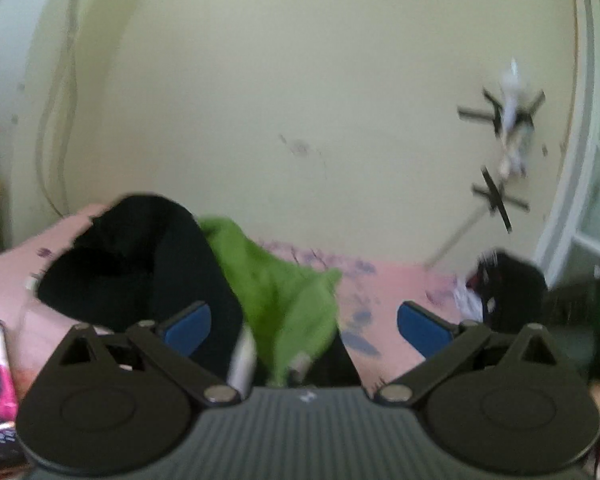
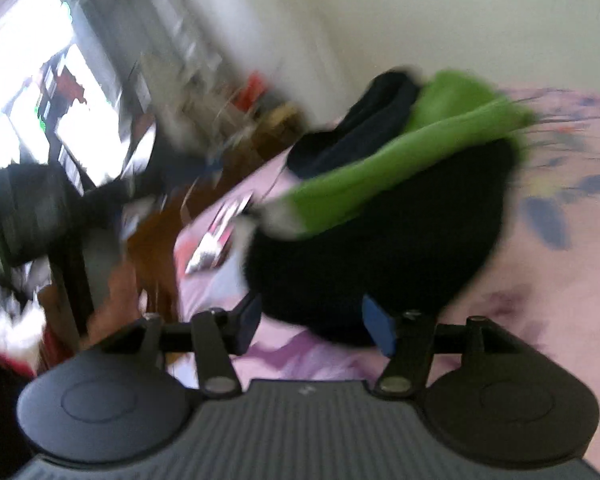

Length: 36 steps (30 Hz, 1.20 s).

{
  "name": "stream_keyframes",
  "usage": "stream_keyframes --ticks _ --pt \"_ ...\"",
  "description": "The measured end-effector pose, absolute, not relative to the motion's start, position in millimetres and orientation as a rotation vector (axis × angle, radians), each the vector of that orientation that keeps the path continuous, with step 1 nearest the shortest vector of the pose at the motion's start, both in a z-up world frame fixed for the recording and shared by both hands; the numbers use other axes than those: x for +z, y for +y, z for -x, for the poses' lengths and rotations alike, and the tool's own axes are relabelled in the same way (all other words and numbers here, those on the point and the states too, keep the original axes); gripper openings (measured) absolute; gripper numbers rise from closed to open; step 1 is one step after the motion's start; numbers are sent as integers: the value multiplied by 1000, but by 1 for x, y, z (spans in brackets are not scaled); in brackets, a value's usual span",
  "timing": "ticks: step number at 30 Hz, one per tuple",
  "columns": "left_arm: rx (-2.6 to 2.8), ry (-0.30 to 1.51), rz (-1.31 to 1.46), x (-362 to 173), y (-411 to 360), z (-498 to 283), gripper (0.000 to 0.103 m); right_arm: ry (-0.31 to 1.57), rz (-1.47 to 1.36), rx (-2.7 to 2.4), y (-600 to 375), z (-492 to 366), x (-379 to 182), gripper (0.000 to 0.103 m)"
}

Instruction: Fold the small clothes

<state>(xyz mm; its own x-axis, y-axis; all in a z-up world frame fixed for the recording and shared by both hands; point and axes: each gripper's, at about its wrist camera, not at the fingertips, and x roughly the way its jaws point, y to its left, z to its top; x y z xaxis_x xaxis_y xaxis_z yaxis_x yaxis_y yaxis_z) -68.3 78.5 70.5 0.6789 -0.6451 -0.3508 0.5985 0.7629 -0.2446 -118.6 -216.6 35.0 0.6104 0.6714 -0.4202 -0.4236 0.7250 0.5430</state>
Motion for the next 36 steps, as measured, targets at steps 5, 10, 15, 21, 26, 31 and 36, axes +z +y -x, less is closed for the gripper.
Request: stream_keyframes --ticks 5,10,15,21,26,31,36 --pt "-642 486 -42 49 23 49 103 560 -514 407 -295 104 48 57" --pt "-648 593 38 34 32 23 103 549 -630 377 -342 26 56 63" --pt "-602 655 61 22 44 8 102 648 -746 380 -362 -81 22 74" --pt "-673 719 98 20 55 2 78 758 -856 438 -325 -172 -34 71" --pt "-616 721 116 20 70 -2 10 719 -817 452 -287 -176 -22 20" --pt "-627 624 181 44 94 14 6 540 -862 521 -309 -101 48 16" --pt "-665 373 210 106 121 56 6 300 -772 548 -321 22 149 16"
